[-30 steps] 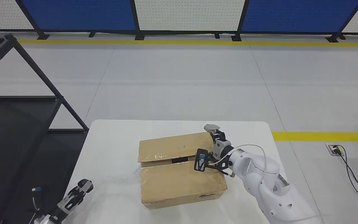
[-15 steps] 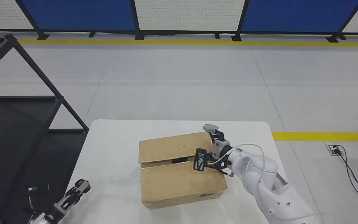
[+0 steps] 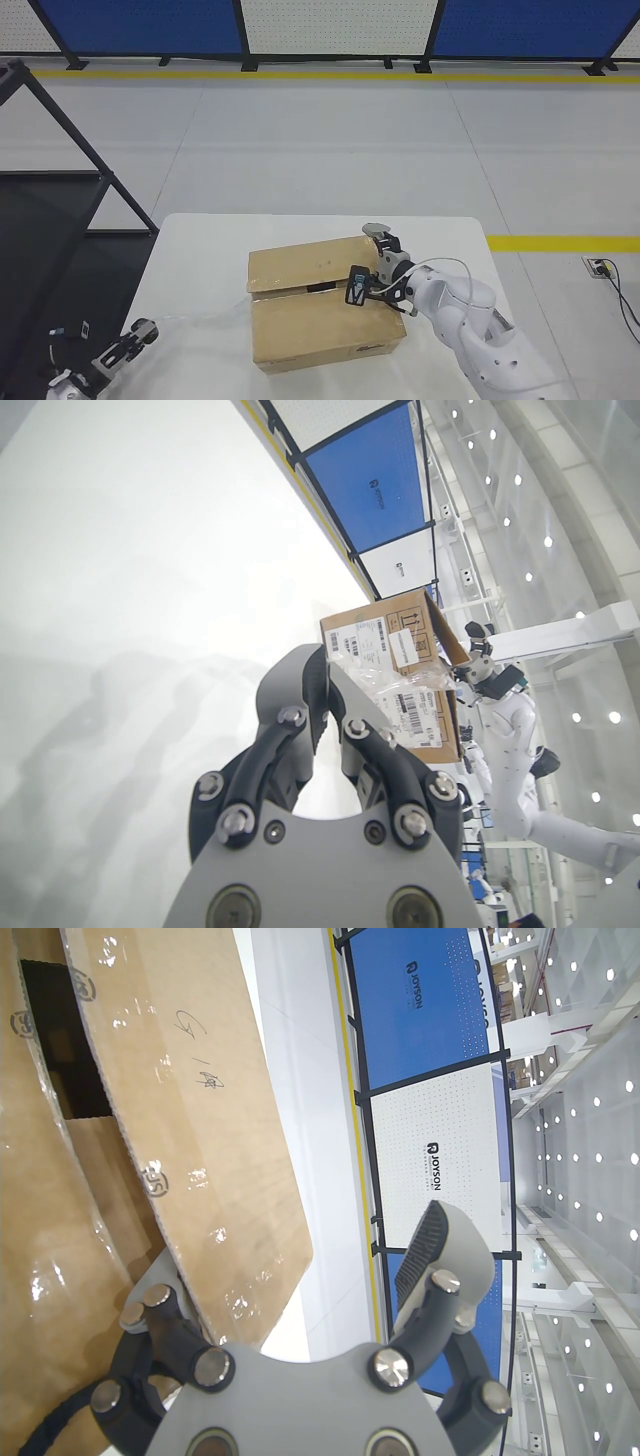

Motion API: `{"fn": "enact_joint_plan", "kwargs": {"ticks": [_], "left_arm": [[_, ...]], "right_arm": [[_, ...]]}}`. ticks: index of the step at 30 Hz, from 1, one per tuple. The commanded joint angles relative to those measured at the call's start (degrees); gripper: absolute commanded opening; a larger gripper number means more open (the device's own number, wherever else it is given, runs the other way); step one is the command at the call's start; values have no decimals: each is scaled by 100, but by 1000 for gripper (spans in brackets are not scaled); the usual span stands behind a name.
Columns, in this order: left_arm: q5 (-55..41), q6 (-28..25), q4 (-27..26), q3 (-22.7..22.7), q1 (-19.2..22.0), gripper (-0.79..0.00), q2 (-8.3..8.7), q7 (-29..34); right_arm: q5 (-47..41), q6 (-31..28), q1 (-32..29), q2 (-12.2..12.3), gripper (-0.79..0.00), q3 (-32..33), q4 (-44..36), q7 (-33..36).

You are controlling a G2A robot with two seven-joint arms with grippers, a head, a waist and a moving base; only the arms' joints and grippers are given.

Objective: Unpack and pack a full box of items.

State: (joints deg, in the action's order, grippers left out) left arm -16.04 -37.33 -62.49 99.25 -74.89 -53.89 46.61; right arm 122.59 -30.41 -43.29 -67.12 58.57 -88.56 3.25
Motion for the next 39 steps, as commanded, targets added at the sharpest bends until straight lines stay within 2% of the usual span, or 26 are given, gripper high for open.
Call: {"fn": "enact_joint_plan", "kwargs": {"ticks": [1,4,13,22,32,39], "left_arm": [[-127,312,-47,31,4,-785,27,320],[-387,706,-92,97,9,-785,61,685],[-1940,1581,17,367,64,-785,102,1815],[-2229,2324,290,441,234,-785,155,2165],[-2348,2458,536,527,354,-785,178,2002],[-2187,2334,532,481,347,-785,193,2063]], "right_arm": [[4,4,5,-5,0,-2,11,-11],[-4,0,16,-15,0,-6,40,-29],[-29,21,19,-35,0,19,135,-80],[-6,26,10,-48,0,47,139,-94],[19,11,16,-64,0,56,154,-108],[52,-9,22,-76,0,55,157,-109]]}}
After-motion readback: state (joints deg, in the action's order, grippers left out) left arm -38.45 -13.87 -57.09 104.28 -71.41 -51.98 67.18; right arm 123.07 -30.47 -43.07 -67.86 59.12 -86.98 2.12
